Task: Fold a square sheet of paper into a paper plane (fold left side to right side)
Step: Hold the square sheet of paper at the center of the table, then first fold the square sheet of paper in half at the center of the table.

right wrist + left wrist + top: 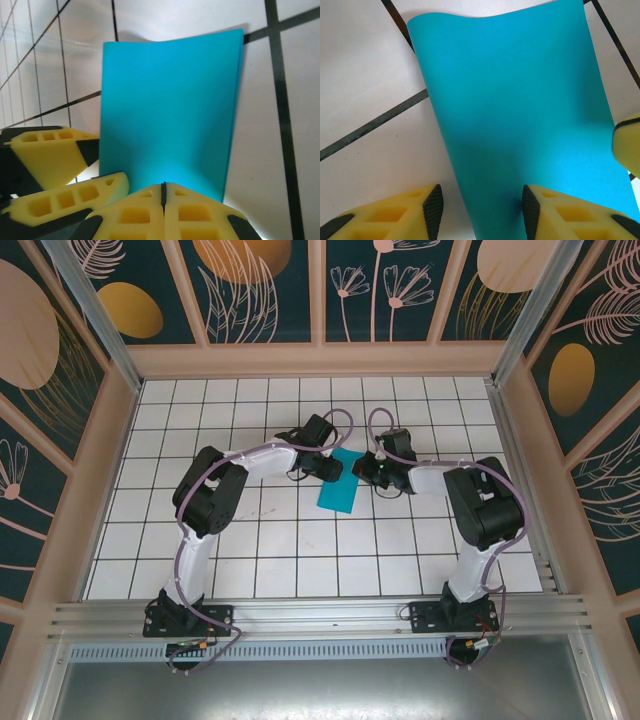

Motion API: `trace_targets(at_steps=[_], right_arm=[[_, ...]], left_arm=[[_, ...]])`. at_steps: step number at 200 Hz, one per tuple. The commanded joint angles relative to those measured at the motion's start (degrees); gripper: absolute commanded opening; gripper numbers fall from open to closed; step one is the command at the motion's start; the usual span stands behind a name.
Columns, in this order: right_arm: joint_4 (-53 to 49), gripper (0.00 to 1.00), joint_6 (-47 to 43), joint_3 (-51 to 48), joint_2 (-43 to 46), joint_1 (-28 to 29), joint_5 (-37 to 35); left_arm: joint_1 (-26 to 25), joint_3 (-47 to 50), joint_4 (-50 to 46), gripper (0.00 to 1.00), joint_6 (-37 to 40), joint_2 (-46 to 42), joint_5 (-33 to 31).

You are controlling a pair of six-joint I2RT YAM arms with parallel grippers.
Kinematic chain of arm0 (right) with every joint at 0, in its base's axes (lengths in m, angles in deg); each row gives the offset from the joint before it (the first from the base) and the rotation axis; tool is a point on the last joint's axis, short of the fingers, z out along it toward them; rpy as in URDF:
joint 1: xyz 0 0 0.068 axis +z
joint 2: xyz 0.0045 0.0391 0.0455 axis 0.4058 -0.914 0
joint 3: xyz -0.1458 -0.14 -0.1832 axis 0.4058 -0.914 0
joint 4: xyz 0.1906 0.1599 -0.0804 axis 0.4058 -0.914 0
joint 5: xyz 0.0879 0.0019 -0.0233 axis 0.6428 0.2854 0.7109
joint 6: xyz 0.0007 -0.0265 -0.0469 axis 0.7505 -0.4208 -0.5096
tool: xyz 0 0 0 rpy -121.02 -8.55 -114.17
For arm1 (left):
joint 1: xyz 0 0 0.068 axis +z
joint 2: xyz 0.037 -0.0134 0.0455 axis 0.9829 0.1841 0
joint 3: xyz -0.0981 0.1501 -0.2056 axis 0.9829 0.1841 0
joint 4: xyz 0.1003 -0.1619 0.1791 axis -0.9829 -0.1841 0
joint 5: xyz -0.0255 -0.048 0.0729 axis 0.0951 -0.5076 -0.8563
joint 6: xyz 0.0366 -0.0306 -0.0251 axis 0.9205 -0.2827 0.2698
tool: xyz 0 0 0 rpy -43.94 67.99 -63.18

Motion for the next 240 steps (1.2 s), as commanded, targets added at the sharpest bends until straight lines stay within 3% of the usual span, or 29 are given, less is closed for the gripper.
trace_targets(at_steps=[1,97,144,178,215,240], right_arm=[[-0.9,0.06,-0.9,1.2,-1.5,0.5,-1.2],[-5.8,0.05,-2.3,1.1,-5.2,0.8,-2.6],[-7.1,0.05,-3.0,0.3,-5.3,0.9,-3.4],[-7.9,0.05,-3.4,0.5,-5.3,1.0,-3.8],[-8.9,0.05,-4.1,0.9,-5.3,1.2,-4.3],[-9.3,0.05,-4.3,1.1,-5.4,1.3,-4.3]], left_arm=[[0.5,-0.3,-1.2,0.5,-0.5,2.1,0.6],[0.5,0.2,-1.1,0.5,-0.5,0.9,-0.4],[2.8,1.4,0.0,0.59,-2.8,-6.0,-1.7],[4.6,6.3,6.9,0.62,-5.2,-13.2,5.7],[4.5,11.3,16.5,0.51,-8.0,-14.5,22.8],[4.6,11.7,18.3,0.46,-9.9,-11.0,29.4]])
